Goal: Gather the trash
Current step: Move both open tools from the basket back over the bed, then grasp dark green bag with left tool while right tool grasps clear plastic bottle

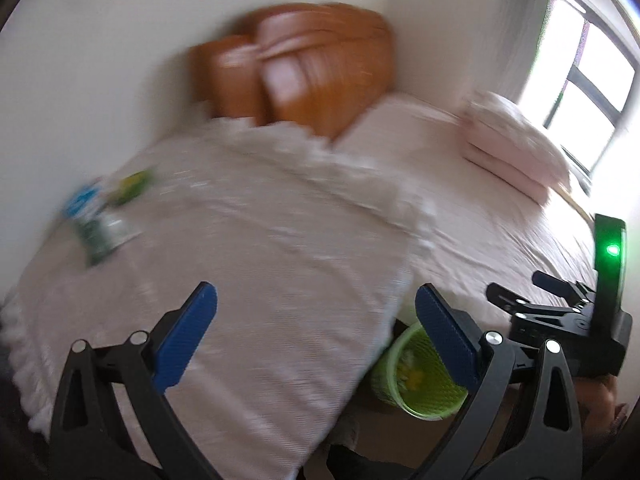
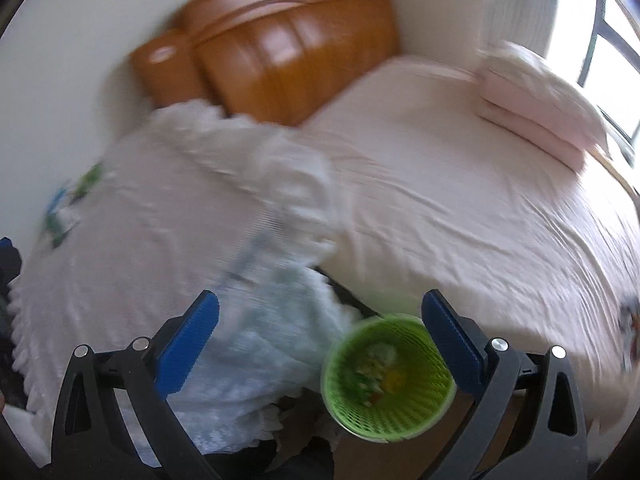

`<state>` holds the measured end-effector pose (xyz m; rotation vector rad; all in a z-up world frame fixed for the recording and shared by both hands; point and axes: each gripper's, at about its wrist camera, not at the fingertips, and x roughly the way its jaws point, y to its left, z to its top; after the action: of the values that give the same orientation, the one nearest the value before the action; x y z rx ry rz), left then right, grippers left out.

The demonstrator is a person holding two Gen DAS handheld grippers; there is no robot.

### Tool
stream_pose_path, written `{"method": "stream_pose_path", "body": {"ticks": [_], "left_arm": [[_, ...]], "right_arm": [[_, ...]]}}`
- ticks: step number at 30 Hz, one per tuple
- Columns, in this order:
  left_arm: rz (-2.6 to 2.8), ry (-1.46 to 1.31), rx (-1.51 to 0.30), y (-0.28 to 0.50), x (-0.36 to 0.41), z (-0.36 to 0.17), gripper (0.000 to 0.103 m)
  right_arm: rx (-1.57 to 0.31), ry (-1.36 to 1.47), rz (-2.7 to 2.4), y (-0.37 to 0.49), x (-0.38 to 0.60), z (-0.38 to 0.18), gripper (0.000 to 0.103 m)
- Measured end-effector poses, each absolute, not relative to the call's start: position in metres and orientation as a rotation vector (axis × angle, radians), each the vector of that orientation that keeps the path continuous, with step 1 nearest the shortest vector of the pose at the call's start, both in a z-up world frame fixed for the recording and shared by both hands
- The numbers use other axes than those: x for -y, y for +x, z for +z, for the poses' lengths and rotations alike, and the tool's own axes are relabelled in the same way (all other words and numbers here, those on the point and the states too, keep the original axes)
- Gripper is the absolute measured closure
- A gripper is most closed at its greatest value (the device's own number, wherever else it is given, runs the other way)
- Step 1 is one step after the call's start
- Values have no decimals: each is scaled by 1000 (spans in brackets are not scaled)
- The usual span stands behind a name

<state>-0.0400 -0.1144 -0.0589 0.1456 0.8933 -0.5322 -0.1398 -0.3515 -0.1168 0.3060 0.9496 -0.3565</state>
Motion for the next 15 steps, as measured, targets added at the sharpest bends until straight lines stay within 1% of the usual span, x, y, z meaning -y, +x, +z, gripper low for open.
{"method": "stream_pose_path", "body": {"ticks": [6,15], "left_arm": [[-313,27,-900,-6,35,-61,8],[-152,-45,-927,36,-23,-79,8]], "right_arm": [[-946,217,-160,-68,295,-108,3],[-943,141,5,6,229,-104,3]]}}
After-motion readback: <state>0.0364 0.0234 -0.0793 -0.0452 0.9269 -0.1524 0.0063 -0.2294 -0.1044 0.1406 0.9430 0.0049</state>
